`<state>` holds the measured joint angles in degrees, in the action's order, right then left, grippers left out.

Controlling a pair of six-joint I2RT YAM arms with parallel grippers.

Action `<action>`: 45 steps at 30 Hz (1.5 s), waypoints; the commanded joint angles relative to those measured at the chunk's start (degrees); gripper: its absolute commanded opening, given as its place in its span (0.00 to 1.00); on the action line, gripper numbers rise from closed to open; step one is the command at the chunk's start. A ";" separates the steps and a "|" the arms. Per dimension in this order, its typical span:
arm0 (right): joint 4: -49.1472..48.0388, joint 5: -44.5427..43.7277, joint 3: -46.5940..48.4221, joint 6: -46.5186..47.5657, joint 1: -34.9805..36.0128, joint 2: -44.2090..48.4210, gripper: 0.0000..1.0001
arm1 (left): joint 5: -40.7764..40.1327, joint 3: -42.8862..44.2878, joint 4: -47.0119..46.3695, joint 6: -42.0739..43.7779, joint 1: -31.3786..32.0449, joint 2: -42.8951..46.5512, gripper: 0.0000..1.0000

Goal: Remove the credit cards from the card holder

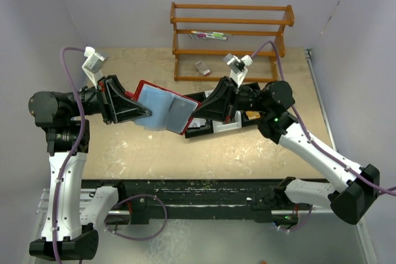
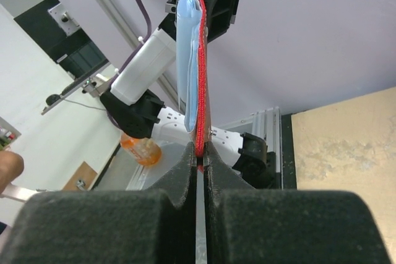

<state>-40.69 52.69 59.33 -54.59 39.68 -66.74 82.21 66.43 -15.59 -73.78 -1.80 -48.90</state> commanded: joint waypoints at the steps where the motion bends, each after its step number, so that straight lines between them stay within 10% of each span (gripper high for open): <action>1: -3.89 -0.71 3.59 0.15 0.05 1.19 0.00 | -0.64 0.53 -0.84 1.60 0.30 0.02 0.00; 12: -6.91 1.00 3.35 0.22 0.22 2.49 0.00 | -0.99 0.65 -0.87 1.02 0.31 -0.29 0.00; 22: 20.94 -14.54 11.01 12.32 1.54 -1.83 0.00 | -1.18 -0.20 -0.53 3.15 0.31 0.38 0.00; 38: 10.60 -10.64 7.86 6.79 1.70 -2.02 0.57 | -0.40 0.58 -0.31 3.72 0.31 0.62 0.00; 45: 8.67 -7.38 6.46 6.45 1.68 -0.90 0.63 | -0.77 0.99 -0.13 3.79 0.31 0.51 0.00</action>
<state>-26.02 41.63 65.89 -47.03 41.19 -69.45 81.89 66.37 -14.61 -70.83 -1.80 -48.73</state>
